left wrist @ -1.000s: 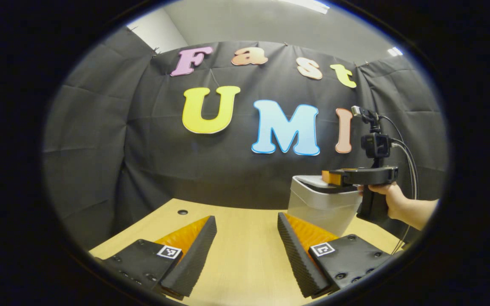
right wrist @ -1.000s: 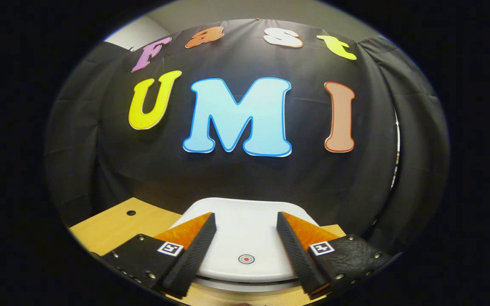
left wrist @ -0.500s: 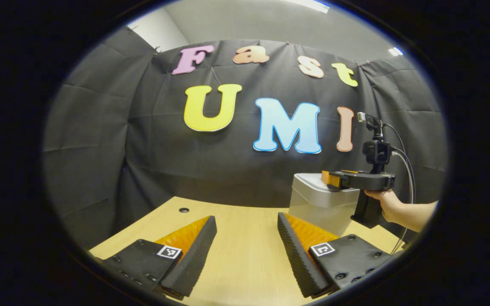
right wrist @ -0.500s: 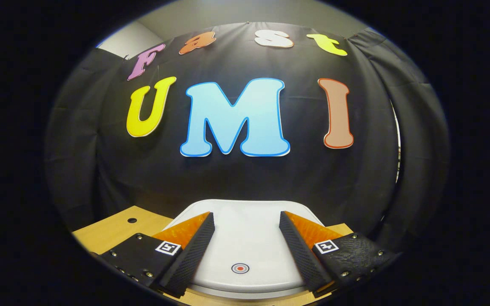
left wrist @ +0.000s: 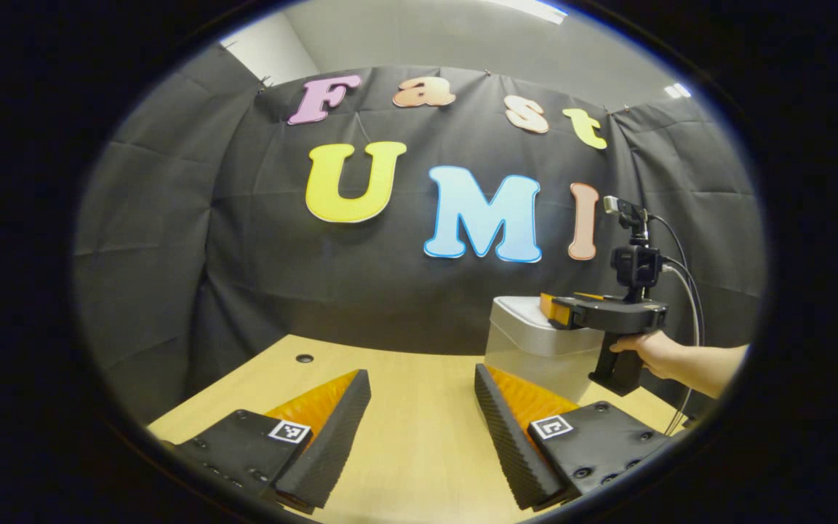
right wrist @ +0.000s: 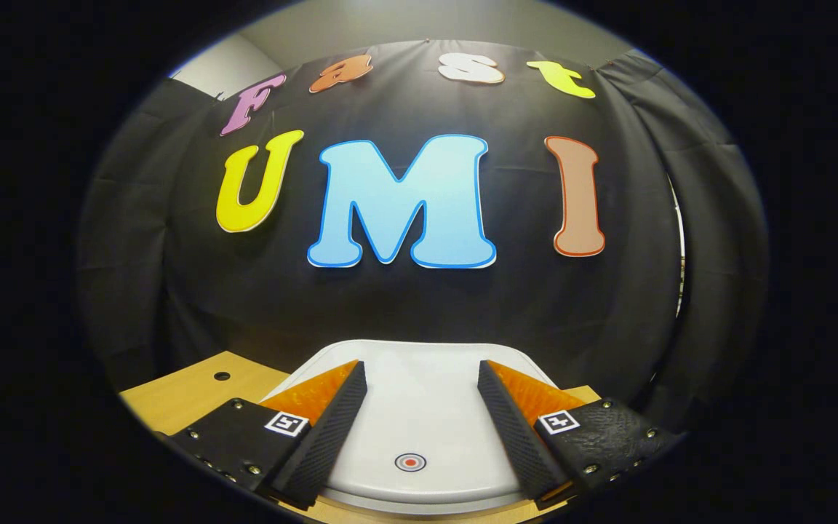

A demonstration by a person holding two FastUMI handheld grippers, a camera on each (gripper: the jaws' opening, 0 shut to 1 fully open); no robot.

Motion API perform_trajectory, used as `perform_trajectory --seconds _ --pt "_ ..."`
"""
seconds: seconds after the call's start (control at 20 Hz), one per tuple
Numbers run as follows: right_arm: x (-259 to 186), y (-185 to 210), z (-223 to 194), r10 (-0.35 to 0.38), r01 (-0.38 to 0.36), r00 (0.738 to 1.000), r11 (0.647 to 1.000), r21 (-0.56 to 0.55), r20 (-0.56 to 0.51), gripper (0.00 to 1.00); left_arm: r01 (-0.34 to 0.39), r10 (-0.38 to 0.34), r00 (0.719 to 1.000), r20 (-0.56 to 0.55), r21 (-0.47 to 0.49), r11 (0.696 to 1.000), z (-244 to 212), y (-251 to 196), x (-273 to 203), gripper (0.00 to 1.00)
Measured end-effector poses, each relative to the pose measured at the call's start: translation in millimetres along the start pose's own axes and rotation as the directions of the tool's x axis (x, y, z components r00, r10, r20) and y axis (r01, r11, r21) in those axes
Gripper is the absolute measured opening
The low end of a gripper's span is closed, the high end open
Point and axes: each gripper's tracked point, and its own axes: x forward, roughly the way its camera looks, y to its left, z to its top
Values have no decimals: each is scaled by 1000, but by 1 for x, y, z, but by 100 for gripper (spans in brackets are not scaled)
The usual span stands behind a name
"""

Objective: Press the lid of the desktop garbage bin to open it, pick up the crumpled paper on the desktop and throw it into the bin, then pick up the pop can on the desktop and drop it into the bin, and finally close the garbage bin lid.

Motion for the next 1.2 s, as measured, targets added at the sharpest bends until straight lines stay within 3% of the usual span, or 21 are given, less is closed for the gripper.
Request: perform_trajectory --seconds 0.55,0.75,0.95,1.2 --pt "7 -4 4 -60 59 997 998 19 53 99 -31 31 999 7 0 1000 0 -17 -23 96" --pt "1 -4 4 -34 33 999 999 17 30 98 -77 76 997 21 44 996 7 -25 -37 94" --pt "-22 1 3 12 -12 997 1000 -5 75 98 -120 117 992 35 79 990 12 -31 -42 94" --pt "-44 -3 -1 14 -17 997 999 42 70 98 -87 83 995 52 87 992 16 -45 -46 96"
